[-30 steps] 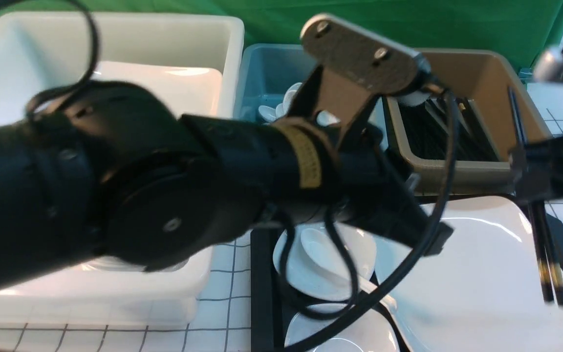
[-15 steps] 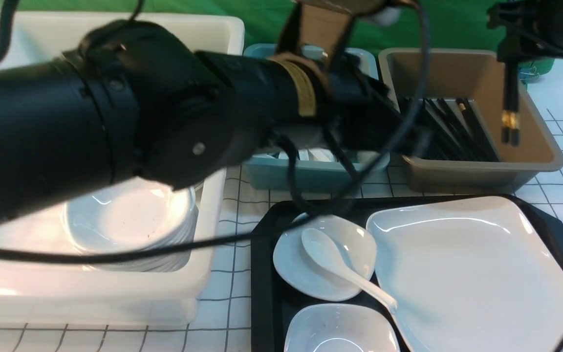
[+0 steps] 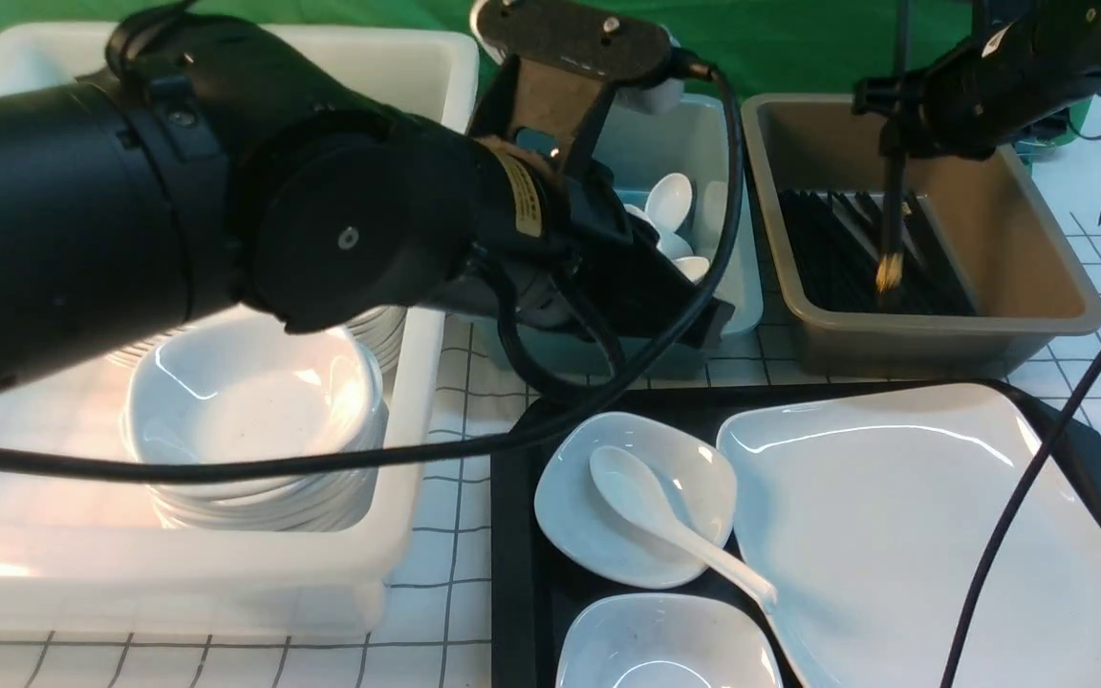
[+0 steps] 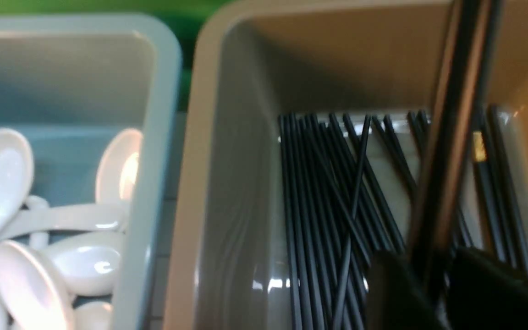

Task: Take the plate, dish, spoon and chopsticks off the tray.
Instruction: Use the right arm to put the chopsticks into the small storage box on the right, then use the left arm to grab a soup spoon from the plate

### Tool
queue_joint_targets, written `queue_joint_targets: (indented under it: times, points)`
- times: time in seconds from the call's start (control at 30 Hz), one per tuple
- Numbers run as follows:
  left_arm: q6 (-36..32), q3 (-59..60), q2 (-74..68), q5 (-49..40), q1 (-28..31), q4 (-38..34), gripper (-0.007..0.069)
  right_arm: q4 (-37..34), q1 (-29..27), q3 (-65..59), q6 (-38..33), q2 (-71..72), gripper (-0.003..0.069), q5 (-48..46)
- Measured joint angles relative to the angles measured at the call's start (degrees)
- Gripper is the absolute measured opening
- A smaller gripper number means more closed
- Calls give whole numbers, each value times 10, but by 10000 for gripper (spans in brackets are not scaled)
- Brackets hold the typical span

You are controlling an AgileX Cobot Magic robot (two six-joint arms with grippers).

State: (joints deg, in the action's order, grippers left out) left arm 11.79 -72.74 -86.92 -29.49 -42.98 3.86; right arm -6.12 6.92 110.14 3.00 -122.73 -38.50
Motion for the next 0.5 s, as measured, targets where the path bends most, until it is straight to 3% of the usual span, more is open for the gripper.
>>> queue_joint_targets:
  times: [0.03,0.1,0.17,0.23,0.27,0.3,0.37,0.5]
  points:
    - [-21,0,0,-3,0,-32,-2,1,0,0,-1,0,342,-15]
    - [-45,0,0,-12,0,-66,-2,2,0,1,-8,6,388,-46]
    - [-75,0,-4,-30,0,-105,-2,3,-1,6,-26,14,375,-92]
    - [-101,-5,-15,-64,0,-143,-2,3,-1,12,-62,36,267,-161]
    - [-104,-7,-16,-69,0,-148,-2,3,-1,12,-65,38,252,-161]
    - [-111,-18,-31,-106,0,-161,-2,3,-1,12,-81,58,139,-204]
    - [-118,-57,-66,-179,-1,-169,-2,-3,-1,12,-102,103,38,-267]
    - [-93,-143,-125,-277,-8,-166,-2,-16,-1,-9,-118,190,4,-300]
